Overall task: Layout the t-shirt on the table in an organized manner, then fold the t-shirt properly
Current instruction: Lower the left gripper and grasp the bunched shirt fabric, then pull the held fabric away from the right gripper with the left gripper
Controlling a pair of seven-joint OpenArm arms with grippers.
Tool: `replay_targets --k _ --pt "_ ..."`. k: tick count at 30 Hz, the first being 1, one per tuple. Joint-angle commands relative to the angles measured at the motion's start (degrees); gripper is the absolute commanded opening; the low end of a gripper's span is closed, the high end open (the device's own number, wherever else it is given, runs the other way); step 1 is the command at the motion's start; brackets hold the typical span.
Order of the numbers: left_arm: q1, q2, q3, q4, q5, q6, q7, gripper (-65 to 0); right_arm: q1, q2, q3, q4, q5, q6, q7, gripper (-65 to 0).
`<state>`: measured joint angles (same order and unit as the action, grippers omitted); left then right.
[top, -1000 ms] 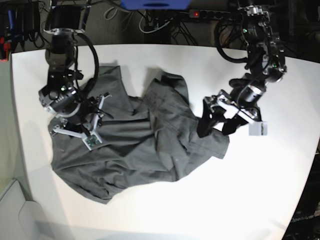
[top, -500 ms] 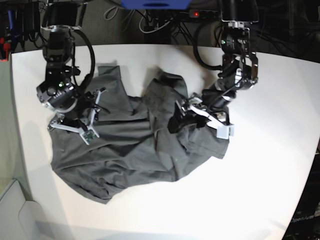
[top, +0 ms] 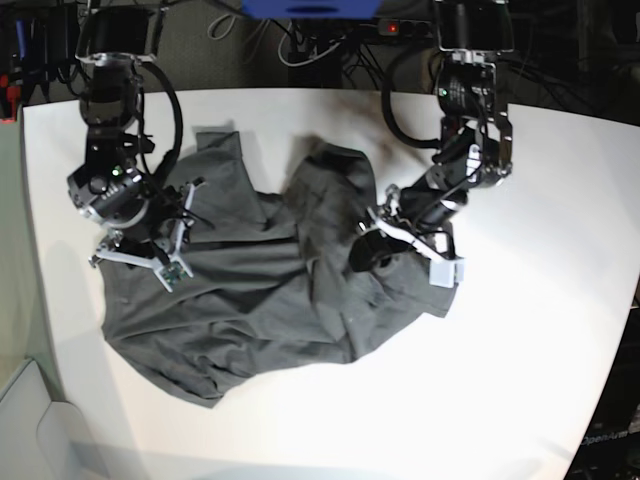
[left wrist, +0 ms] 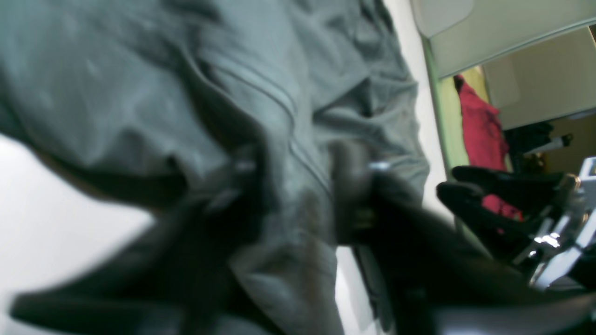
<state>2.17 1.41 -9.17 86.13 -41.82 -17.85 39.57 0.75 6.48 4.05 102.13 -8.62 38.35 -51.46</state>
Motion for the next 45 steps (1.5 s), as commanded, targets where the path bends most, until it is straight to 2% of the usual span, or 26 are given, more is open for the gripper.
replay_targets --k 1,2,7,9,16,20,23,29,33,37,40,42,45 --pt "-0.81 -0.14 -0.11 1.57 -0.95 -0.48 -1.02 -60.1 0.96 0.33 0.12 0.86 0.23 0.11 1.04 -44.3" --pt "-0.81 -0.49 -0.11 1.83 -0.77 -0.31 -1.02 -65.0 0.96 0.33 0.12 0.86 0.23 0.11 1.13 -44.3" --pt "-0.90 -4.71 -0.63 1.92 -0.95 -0.22 -1.11 -64.9 0.96 0.33 0.12 0.86 0.23 0.11 1.31 -44.3" --pt "-0.90 -6.38 -2.83 2.00 -0.95 -0.57 -1.11 -64.7 0.96 0.33 0.12 0.86 0.23 0.11 1.31 -44.3" --pt "-0.20 -13.85 -16.28 1.65 -0.95 -0.84 -0.50 -64.7 0.96 0.33 0.12 0.86 0.23 0.11 1.31 -44.4" --pt "1.65 -18.60 -26.30 1.48 -0.95 -0.84 -0.41 -64.7 0.78 0.33 0.21 0.86 0.23 0.11 1.31 -44.4" --pt "3.06 -20.71 -31.05 1.48 -0.95 -0.92 -0.41 -64.7 0.87 0.07 0.12 0.86 0.23 0.11 1.31 -44.4" --pt "5.69 -20.62 -37.20 1.48 -0.95 -0.92 -0.41 -64.7 0.78 -1.87 -0.14 0.77 0.31 0.11 1.31 -44.4" --pt "7.54 -20.44 -38.26 1.30 -0.42 -0.84 -0.41 -64.6 0.96 -2.66 -0.76 -2.57 0.40 0.11 1.40 -44.4" --pt "8.33 -20.53 -38.26 1.30 -0.42 -0.84 -0.41 -64.6 1.93 -2.57 -0.67 -8.81 0.40 0.11 1.75 -44.4" --pt "8.42 -20.71 -38.17 1.30 -0.42 -0.84 -0.32 -64.5 3.33 -2.30 -0.23 -13.82 0.23 -0.15 4.30 -44.4" --pt "9.30 -21.06 -38.35 1.30 -0.68 -0.84 0.82 -64.1 3.42 -0.90 0.47 -16.02 0.14 -0.41 5.35 -44.4" --pt "9.47 -22.38 -38.52 1.39 -0.95 -0.84 5.40 -54.7 4.48 -0.46 3.81 -16.37 0.14 -3.05 5.62 -44.4"
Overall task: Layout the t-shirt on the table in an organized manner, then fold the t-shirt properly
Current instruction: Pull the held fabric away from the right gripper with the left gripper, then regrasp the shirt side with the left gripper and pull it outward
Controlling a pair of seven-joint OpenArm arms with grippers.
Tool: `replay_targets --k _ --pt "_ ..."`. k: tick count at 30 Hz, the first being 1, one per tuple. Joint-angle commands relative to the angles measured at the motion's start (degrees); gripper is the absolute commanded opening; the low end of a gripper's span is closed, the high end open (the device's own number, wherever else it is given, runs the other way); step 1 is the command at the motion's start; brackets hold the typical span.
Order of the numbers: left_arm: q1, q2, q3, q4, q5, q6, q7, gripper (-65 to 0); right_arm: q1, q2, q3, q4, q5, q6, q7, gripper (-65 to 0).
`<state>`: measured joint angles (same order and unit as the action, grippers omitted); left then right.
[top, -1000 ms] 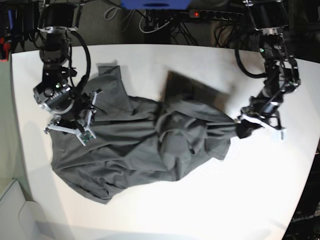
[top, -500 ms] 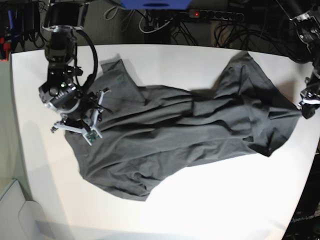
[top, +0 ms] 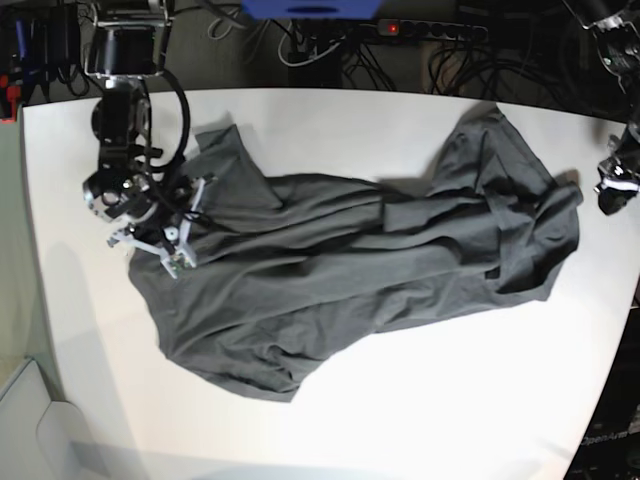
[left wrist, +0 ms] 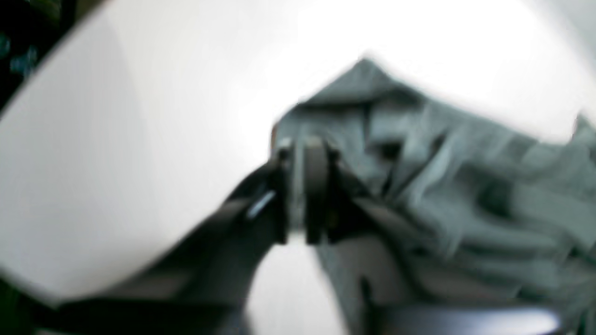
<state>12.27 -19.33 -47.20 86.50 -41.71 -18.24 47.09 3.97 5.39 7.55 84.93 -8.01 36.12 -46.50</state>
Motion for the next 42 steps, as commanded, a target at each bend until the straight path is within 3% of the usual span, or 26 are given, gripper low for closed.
replay_targets --k 1,4,6,11,14,19,27,32,37,42 --pt "-0.62 -1.90 -0.49 0.93 -1.06 -0.44 -1.42 -50.4 1.53 0.63 1.55 0.83 -0.47 -1.26 0.65 -44.4" --pt "-0.62 -1.63 -1.28 1.63 -1.14 -0.44 -1.42 -37.1 2.41 0.63 5.59 1.54 -0.47 -1.53 0.65 -44.4" --pt "-1.50 -1.37 -3.31 1.72 -2.37 -0.44 -1.33 -32.7 2.32 0.55 6.91 2.24 -0.47 -1.53 0.65 -44.4" --pt "-5.64 -1.37 -3.57 1.90 -10.90 -0.44 -0.72 -32.5 2.23 0.37 7.09 3.38 -0.47 -1.53 0.65 -44.4" --pt "-9.77 -0.05 -0.23 0.75 -12.22 0.00 -1.24 -32.3 2.14 0.28 7.00 3.56 -0.39 -1.53 0.57 -44.4" --pt "-17.33 3.46 8.56 -5.05 -7.21 0.09 -1.33 -32.2 2.23 -0.24 6.73 3.73 -0.30 -1.53 0.57 -44.4" --pt "-19.96 11.99 9.35 -7.69 6.51 0.26 -7.93 -31.5 2.58 -0.16 6.73 3.73 -0.30 -1.44 0.48 -44.4" --pt "-20.40 15.95 9.35 -7.69 13.10 0.26 -12.06 -20.9 2.67 -0.07 6.73 3.73 -0.30 -1.35 0.57 -44.4" --pt "-22.51 17.00 9.35 -11.29 14.68 0.26 -14.26 -14.1 3.20 -0.07 6.65 3.73 -0.30 -1.35 0.57 -44.4" --pt "-26.82 16.21 7.51 -21.31 14.42 0.26 -14.34 -13.1 3.99 -0.07 6.65 3.73 -0.30 -1.35 0.39 -44.4"
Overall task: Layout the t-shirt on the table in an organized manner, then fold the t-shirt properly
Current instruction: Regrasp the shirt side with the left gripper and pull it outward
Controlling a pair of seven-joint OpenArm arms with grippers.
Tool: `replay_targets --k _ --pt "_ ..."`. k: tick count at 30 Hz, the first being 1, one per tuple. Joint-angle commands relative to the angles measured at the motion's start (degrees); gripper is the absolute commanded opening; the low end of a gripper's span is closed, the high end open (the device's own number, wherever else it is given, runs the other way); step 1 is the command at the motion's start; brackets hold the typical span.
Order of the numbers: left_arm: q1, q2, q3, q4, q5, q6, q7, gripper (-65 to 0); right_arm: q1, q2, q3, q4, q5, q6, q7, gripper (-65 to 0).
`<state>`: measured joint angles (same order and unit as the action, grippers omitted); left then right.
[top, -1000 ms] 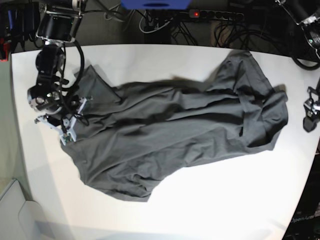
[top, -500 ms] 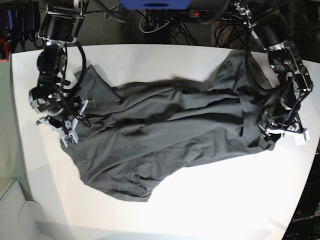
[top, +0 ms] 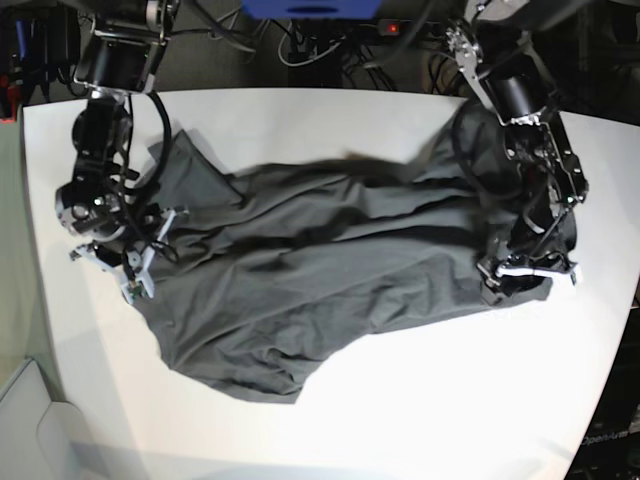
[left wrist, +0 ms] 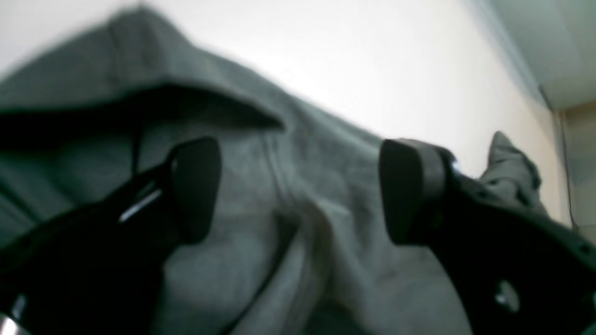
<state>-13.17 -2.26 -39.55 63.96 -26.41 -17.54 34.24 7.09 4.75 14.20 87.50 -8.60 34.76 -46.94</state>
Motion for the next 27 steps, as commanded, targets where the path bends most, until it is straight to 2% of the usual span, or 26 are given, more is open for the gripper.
replay_targets --k 1,9,16,18,20,24,27 --pt "-1.73 -0.86 -1.02 -0.01 -0.88 -0.44 -1.49 -13.1 0.86 0.56 0.00 1.16 0.29 0.01 0.92 -44.4" --pt "-3.40 -1.21 -2.08 -0.71 -0.79 -0.44 -1.49 -13.1 0.95 0.65 0.00 1.07 0.29 0.01 1.00 -44.4" --pt "-7.71 -4.64 -4.54 -3.52 -0.53 -0.44 -1.58 -13.1 0.95 1.36 0.00 0.80 0.29 0.01 1.09 -44.4" --pt "-8.85 -6.75 -5.24 -5.46 -0.53 -0.44 -1.58 -13.1 0.95 1.71 0.00 0.72 0.29 0.01 1.09 -44.4" --pt "-10.26 -8.77 -4.89 -8.54 -0.53 -0.44 -3.69 -13.1 1.57 1.71 0.00 0.72 0.29 0.01 1.09 -44.4" --pt "-13.60 -11.23 -4.71 -15.13 -0.44 -0.44 -12.30 -13.1 1.65 1.80 0.00 0.72 0.29 0.01 1.09 -44.4" --pt "-16.15 -12.64 -4.71 -16.18 -0.44 -0.44 -13.27 -13.1 1.30 2.15 0.00 0.72 0.29 0.01 1.09 -44.4"
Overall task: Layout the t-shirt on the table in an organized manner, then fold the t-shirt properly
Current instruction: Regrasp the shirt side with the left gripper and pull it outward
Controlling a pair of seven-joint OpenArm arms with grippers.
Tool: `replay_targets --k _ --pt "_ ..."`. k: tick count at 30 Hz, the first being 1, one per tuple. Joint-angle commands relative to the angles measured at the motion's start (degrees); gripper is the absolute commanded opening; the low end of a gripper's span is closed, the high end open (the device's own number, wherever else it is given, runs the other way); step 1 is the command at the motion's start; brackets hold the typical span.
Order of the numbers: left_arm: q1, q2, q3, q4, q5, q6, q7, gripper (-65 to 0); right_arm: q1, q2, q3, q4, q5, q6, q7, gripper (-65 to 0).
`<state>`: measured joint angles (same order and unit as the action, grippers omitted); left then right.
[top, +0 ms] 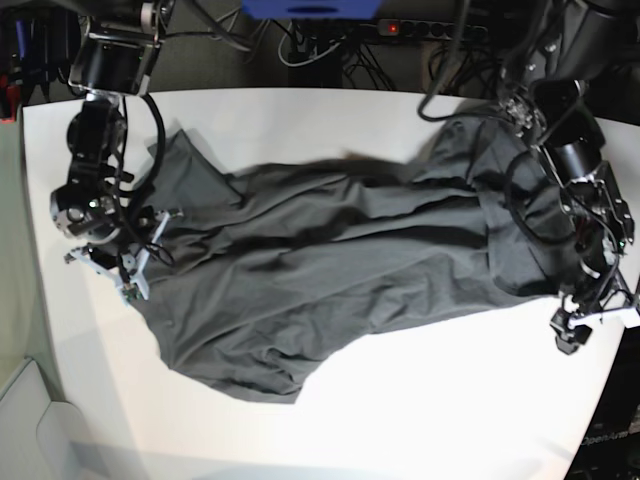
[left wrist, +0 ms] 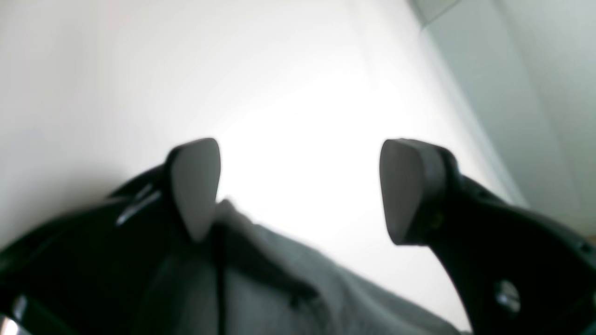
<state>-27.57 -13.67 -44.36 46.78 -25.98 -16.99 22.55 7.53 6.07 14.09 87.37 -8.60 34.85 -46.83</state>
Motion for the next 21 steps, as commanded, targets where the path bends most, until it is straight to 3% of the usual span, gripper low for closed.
replay_targets --k 1,10,15,21 --pt "-2.63 -1.58 0.09 1.00 -0.88 -0.98 -1.84 -13.1 0.78 0.84 0.11 0.76 0.21 -0.08 0.98 -44.4" --pt "-6.49 -4.66 0.18 1.08 -0.88 -0.98 -1.23 -13.1 0.69 1.28 0.11 0.85 0.21 -0.08 0.98 -44.4" --pt "-2.10 -4.22 3.26 1.08 -0.88 -1.07 3.70 -13.1 0.69 1.28 0.11 0.85 0.21 -0.08 0.98 -44.4" --pt "3.18 -4.22 8.27 1.08 -0.97 -0.98 -0.08 -13.1 0.78 1.28 0.11 0.85 0.21 -0.08 0.98 -44.4"
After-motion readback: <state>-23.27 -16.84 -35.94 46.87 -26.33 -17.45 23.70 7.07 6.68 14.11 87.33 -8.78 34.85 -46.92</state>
